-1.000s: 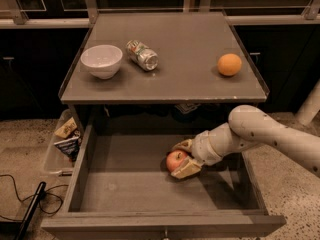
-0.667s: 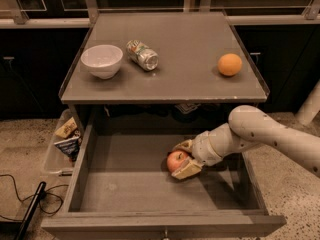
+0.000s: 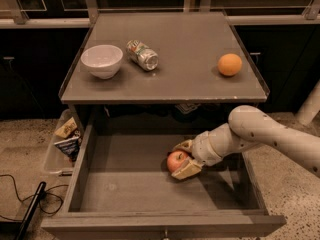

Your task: Place apple into top drawer

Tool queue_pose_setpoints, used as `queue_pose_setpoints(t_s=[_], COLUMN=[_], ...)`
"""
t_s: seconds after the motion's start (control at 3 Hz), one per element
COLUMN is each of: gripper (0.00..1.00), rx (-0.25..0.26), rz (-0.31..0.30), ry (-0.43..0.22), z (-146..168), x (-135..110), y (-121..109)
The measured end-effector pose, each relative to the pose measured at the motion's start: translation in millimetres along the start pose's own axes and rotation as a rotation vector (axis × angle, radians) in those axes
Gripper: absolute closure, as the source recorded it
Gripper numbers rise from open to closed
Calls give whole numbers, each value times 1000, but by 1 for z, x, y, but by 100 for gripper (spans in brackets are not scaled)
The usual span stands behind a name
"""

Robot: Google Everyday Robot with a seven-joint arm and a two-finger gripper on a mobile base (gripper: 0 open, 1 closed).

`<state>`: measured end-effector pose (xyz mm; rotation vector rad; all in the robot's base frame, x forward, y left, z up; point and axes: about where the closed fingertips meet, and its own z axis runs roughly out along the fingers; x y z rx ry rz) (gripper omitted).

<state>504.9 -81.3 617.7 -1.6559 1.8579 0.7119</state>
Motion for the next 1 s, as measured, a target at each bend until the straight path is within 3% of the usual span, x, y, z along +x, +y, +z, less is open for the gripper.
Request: queue_pose_setpoints(t_s=[0.33,0.67,1.0], gripper=[12,0,0], rx=[0,0,0], rz=[0,0,0], ry=[0,0,0], z=[0,0,0], x=[0,0,0], y=[0,0,0])
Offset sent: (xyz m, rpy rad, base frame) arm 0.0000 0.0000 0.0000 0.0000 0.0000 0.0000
